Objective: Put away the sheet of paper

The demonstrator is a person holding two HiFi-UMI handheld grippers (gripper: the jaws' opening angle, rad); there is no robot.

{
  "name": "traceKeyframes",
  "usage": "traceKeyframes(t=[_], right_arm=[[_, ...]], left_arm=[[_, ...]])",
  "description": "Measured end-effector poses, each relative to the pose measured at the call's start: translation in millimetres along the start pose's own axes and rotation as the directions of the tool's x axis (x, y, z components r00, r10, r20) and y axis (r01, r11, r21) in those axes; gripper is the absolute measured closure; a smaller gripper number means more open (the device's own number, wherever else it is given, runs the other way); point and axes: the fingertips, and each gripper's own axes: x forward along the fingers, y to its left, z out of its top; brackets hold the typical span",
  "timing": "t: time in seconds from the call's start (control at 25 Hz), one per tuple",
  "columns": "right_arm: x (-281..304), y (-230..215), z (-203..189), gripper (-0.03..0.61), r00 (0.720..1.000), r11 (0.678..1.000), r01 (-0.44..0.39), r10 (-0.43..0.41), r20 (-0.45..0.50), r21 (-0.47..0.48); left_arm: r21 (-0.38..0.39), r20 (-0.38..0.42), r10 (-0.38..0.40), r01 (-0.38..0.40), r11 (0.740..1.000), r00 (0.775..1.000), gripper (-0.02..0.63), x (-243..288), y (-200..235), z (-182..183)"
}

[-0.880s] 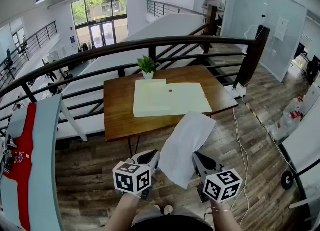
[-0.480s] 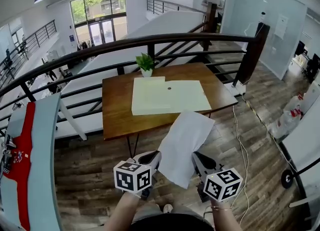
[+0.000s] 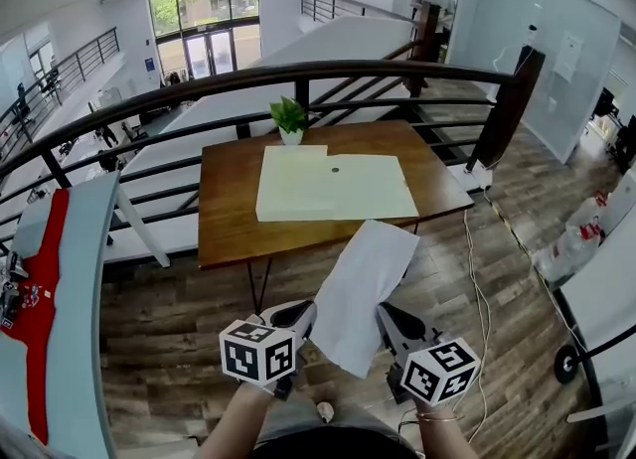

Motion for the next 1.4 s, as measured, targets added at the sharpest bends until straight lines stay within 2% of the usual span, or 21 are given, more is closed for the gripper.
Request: traceKeyframes(t=[0.16,0.36,0.72,1.12,1.4], right_arm=[[1.3,-7.1,-9.5,0.548,1.000,1.000,-0.015,0.015,-0.005,0.016],[9.3,-13.6,-10.6,0.548,1.000,0.999,-0.028,0.029,-0.013,0.022],[44.0,-34.3,-0.4,0.548,1.000,1.000,-0.014,0.014,-0.003,0.025],[133.1,-74.3,44.7,0.548,1.000,1.000,0.003,-0.003,0.013,0.010],[192.5,-93.4,85.7,0.548,0.999,1.000,0.016,-0.016,0.051,0.018]], left_arm=[[-0.017,-0.013,0.000,0.000,1.000,1.000,0.594,0.5,-5.1,-12.2],[-0.008,-0.014,0.005,-0.005,1.000,1.000,0.594,8.2,-3.0,-9.3],[-0.022,-0.015,0.011,-0.012,1.000,1.000,0.594,39.4,33.9,9.5],[-0.041,-0.005,-0.014,0.013,0.999,1.000,0.594,96.8,99.3,69.7],[-0.030,0.009,-0.040,0.040,0.999,0.999,0.594,128.8,138.5,125.2]])
